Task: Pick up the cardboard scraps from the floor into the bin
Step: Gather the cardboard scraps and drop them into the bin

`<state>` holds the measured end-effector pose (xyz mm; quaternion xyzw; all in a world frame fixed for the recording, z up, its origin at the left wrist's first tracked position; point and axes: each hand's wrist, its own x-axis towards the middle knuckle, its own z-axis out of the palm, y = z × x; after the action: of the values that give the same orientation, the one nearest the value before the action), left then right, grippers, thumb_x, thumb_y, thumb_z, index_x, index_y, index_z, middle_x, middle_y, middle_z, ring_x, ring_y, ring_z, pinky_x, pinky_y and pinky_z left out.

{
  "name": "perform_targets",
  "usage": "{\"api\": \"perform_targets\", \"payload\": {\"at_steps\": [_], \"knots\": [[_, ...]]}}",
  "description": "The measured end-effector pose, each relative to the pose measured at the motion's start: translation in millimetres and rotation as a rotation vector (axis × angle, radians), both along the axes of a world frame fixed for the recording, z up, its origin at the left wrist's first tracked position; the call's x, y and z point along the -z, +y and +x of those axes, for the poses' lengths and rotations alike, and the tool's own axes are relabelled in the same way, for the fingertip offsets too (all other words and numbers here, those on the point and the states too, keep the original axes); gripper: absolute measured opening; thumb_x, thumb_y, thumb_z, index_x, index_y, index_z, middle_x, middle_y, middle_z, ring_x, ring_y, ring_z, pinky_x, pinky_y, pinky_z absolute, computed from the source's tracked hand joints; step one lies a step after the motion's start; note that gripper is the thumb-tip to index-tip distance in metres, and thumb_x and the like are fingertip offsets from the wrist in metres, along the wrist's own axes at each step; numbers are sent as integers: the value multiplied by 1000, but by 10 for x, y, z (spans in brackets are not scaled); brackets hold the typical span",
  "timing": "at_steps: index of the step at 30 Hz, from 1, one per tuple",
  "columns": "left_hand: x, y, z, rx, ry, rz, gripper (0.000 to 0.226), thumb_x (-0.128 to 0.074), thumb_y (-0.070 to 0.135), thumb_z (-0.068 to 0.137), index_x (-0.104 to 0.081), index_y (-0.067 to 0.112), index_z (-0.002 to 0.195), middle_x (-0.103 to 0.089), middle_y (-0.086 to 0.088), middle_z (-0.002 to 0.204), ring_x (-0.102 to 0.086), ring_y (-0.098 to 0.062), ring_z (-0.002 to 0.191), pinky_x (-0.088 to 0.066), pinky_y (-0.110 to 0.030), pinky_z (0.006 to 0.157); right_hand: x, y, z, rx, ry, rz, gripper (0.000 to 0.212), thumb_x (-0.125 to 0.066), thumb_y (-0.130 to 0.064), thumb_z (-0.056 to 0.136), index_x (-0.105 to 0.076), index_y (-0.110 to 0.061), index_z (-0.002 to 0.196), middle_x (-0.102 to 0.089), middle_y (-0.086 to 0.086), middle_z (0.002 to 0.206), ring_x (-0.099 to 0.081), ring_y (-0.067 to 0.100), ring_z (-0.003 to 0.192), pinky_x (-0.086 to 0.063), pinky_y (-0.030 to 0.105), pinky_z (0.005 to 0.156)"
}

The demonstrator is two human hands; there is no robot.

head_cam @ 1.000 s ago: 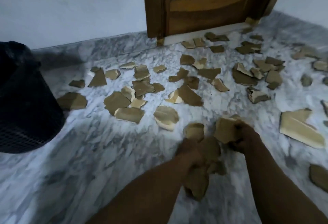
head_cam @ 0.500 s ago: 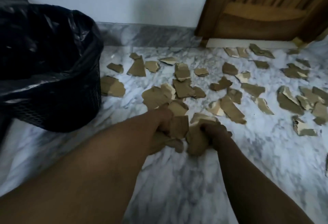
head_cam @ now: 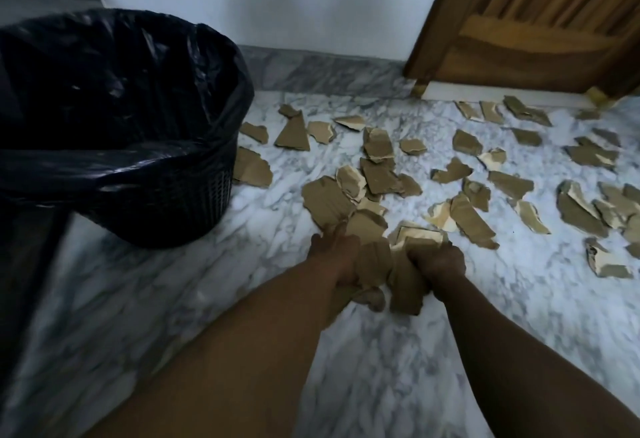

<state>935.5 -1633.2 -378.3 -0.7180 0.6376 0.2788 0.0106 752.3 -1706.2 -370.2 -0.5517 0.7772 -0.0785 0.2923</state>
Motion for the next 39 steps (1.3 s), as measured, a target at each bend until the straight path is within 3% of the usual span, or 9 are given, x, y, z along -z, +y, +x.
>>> {"api": "perform_targets", "payload": {"at_steps": [3, 8, 13, 15, 19, 22, 27, 34, 39], "knots": [[-23, 91, 70, 107, -80, 7, 67, -67, 49, 82, -43, 19, 136, -28, -12, 149, -17, -41, 137, -20, -56, 108, -101, 9, 76, 102, -149, -66, 73, -80, -48, 64, -59, -10, 122, -64, 14, 118, -63, 34, 108, -52, 33, 74], [10, 94, 1, 126, -105, -97, 59, -72, 47, 78, -52, 10, 120, -47, -18, 125, -44, -40, 117, -39, -46, 93, -186, -122, -46, 75, -278, -151, 104, -86, -39, 65, -28, -5, 145, -52, 17, 132, -53, 38, 121, -52, 44, 89], [11, 64, -105, 16, 78, -28, 44, -70, 25, 82, -55, 3, 118, -55, -21, 118, -54, -38, 112, -45, -36, 85, -319, -318, -182, 41, -410, -145, 62, -82, -31, 69, -58, -3, 119, -63, 6, 97, -64, 33, 105, -48, 35, 74], [28, 50, -134, -30, 103, -20, 57, -68, 31, 83, -48, 7, 132, -50, -20, 133, -49, -36, 124, -42, -39, 102, -329, -423, -160, 54, -474, -96, 41, -77, -18, 80, -62, -2, 115, -65, 9, 97, -66, 32, 94, -47, 33, 71], [-44, 5, -225, -138, 37, -59, 94, -69, 30, 82, -10, 18, 154, -39, -16, 150, -44, -36, 132, -40, -44, 107, -318, -581, -11, 248, -740, 60, 99, -88, -34, 63, -38, -6, 144, -54, 13, 129, -61, 34, 96, -58, 44, 69], [-69, -116, -233, -284, 86, 141, 126, -82, 24, 69, 10, 19, 155, -33, -12, 154, -45, -33, 132, -45, -43, 103, -241, -715, 29, 310, -811, 32, 100, -88, -32, 68, -33, -8, 148, -49, 14, 136, -58, 40, 110, -55, 45, 67], [-68, -255, -173, -108, -70, 215, 93, -90, 46, 56, -54, 12, 135, -56, -8, 132, -58, -23, 111, -51, -29, 83, -287, -760, 0, 236, -877, 227, 66, -79, -36, 78, -51, -9, 131, -61, 11, 106, -61, 28, 87, -54, 38, 63], [-261, -227, 438, -1, -216, 153, 113, -89, 40, 56, -26, 20, 148, -27, -10, 154, -20, -38, 141, -24, -55, 112, -134, -623, 193, -92, -676, 236, 45, -70, -34, 87, -53, -15, 124, -61, 8, 110, -61, 23, 86, -49, 30, 54], [-277, -218, 620, 54, -168, 71, 79, -87, 37, 62, -50, 22, 130, -52, -7, 133, -49, -30, 125, -38, -47, 107, -29, -619, 397, -429, -457, 54, 73, -70, -52, 69, -58, -20, 133, -63, 5, 127, -59, 30, 117, -53, 45, 92]]}}
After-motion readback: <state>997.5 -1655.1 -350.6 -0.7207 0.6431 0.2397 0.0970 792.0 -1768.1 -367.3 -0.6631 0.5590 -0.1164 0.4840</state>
